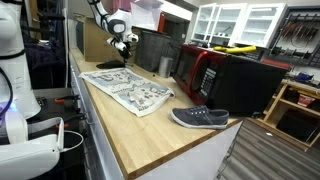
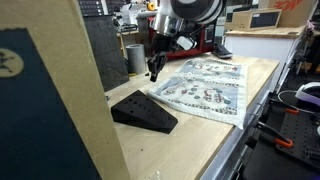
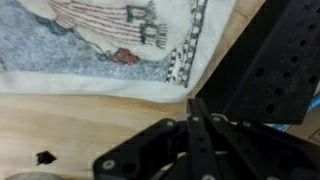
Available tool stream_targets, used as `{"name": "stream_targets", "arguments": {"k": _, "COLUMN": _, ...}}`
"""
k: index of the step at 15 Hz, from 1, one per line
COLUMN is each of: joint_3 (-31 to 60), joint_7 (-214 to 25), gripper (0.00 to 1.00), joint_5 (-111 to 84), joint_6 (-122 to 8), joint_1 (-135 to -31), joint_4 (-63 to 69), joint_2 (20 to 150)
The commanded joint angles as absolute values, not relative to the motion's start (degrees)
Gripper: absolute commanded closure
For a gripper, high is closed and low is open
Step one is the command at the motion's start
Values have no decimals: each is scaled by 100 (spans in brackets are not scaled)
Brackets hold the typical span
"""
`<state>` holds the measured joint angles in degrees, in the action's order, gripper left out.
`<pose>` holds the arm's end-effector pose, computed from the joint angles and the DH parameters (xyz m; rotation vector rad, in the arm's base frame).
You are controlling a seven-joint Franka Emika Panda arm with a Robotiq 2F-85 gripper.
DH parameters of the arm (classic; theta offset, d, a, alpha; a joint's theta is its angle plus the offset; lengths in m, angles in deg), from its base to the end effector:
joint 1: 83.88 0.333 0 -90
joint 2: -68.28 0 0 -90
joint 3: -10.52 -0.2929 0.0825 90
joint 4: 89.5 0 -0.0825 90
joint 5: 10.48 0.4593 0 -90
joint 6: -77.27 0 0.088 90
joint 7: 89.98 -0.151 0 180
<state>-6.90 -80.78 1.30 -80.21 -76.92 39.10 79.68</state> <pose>0.5715 0.2590 0.1926 -2.8521 -0.5681 -0.4161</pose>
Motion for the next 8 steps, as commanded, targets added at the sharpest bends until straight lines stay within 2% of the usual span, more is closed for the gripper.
{"name": "stream_targets", "arguments": {"k": 1, "joint_3": -385, "joint_7": -7990, "gripper": 100, "joint_5": 219, "joint_6": -7362, "joint_1": -7891, "joint_4": 4591, "joint_2": 6813}}
{"name": "stream_targets", "arguments": {"k": 2, "joint_3": -160, "joint_7": -8137, "gripper": 81, "joint_5": -4, "joint_6": -6973, "joint_1": -7922, "joint_4": 4688, "joint_2": 6565}}
{"name": "stream_targets", "arguments": {"k": 8, "joint_3": 816, "joint_7": -8317, "gripper": 37, "joint_5": -1015, "joint_6": -5167, "joint_1": -8352, "joint_4": 4698, "joint_2": 5891}}
